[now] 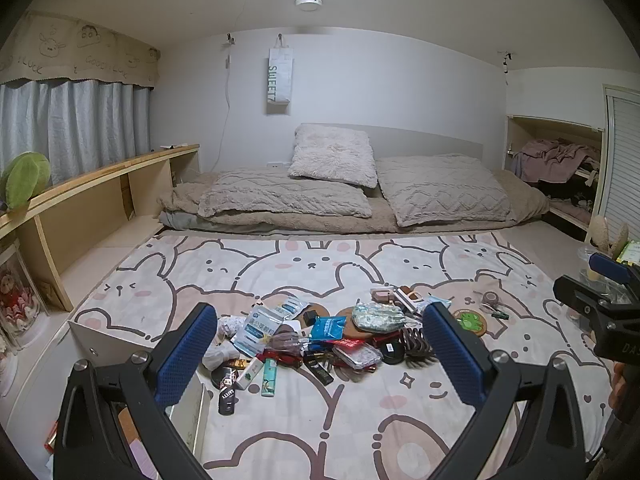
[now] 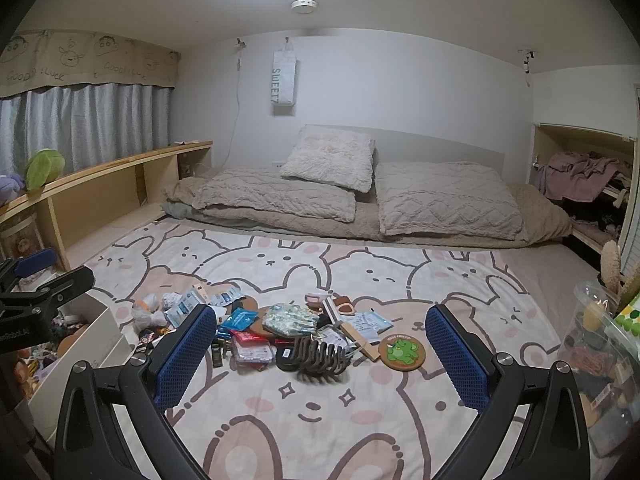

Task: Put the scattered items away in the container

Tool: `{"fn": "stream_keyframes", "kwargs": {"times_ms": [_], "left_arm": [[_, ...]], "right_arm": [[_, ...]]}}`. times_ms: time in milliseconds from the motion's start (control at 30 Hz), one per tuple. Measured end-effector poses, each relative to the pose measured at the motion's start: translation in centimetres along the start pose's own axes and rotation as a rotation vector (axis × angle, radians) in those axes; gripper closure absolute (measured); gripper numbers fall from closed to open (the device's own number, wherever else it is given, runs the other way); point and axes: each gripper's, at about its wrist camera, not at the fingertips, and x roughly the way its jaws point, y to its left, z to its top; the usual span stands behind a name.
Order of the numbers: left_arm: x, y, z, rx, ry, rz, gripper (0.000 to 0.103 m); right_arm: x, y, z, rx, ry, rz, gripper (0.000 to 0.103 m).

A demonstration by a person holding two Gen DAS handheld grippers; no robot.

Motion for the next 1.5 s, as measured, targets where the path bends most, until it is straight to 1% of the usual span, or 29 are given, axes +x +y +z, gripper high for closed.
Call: {"fn": "stream_keyframes", "kwargs": {"times_ms": [600,767,933,1000,1300,1500], "left_arm": [[0.0,0.0,0.0,-0.002,-0.001,-0.002,0.0],[0.6,-1.3,0.0,0.005,-0.001,-0.007,0.0],[0.6,-1.3,-0.1,0.002,0.0,-0.008,0.0],[0.7,-1.6,-0.1,-0.001,0.003,-0.01,0.0],[1.1,-0.7,-0.5,-0.004,0.012,-0.013,0.0],[2.7,0.1,-1.3,-0.025,0.05,-0.016,0.0]], "right_arm": [[0.1,0.1,-0.2,-0.003,-0.002,0.005,0.0],[0.2,0.1,-0.2,-0.003,-0.002,0.005,0.0],[0.3,0.1,-0.3,-0.005,0.001,0.006,0.0],[0.4,0.1,-0.4,-0.006,0.005,0.005,0.0],[1.5,0.3,-1.0,-0.018,0.036,-0.011,0.0],[2.8,-0.3,-1.7,-0.013,0.071,-0.031,0.0]]}}
